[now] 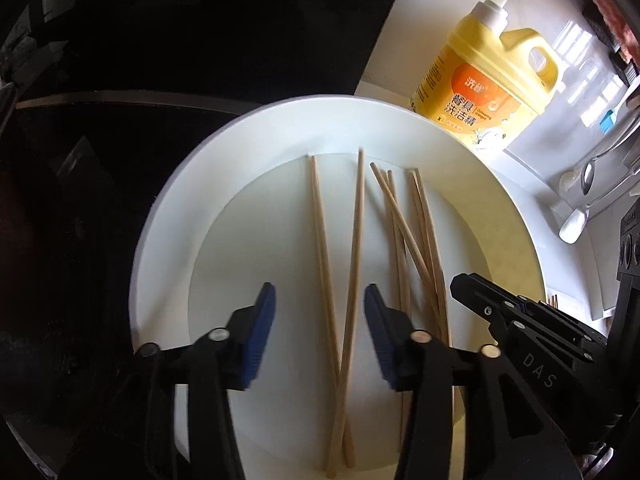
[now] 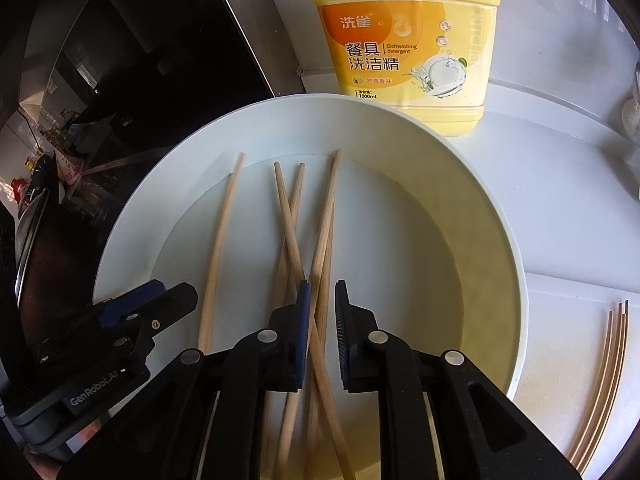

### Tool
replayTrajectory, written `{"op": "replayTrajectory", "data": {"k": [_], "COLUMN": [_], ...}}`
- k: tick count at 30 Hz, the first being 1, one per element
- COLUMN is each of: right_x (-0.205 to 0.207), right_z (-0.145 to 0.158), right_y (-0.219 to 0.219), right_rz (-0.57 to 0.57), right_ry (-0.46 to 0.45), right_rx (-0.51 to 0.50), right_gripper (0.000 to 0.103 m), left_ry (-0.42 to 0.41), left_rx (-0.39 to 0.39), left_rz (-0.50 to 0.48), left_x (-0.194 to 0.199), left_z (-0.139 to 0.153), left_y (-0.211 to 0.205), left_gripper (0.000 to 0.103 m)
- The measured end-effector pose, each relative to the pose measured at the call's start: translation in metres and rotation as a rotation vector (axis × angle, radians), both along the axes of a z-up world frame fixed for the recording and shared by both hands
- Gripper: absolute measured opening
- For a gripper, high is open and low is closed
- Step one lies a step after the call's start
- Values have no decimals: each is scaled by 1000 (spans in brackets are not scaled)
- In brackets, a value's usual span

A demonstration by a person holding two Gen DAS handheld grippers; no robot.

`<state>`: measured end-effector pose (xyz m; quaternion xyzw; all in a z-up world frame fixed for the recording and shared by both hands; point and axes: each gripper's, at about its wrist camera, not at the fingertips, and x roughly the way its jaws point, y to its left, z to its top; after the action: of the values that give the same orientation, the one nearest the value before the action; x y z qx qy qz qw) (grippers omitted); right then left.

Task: Organize utensils
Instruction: 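Open both tools to drop the chopsticks into the basin, then move both open tools back over the chopsticks on the cutting board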

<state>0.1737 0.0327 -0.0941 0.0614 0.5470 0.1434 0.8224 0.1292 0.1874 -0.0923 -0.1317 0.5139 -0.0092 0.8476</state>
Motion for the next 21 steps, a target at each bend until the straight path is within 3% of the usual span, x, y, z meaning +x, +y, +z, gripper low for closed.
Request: {"op": "replayTrajectory", "data": {"k": [10, 21], "right_x": [-12, -30], "right_z": [11, 25], "right_y": [-9, -15], "right_rz": [-11, -8], "right_ry": [-25, -52], "right_rx": [2, 25], "right_gripper": [26, 36], "left_ry": [-23, -27], "left_rx": [58, 73], "left_rz": [37, 58], "left_x": [-13, -34], "left_z": [15, 24], "left_y": [10, 12], "left_gripper": [70, 73]}}
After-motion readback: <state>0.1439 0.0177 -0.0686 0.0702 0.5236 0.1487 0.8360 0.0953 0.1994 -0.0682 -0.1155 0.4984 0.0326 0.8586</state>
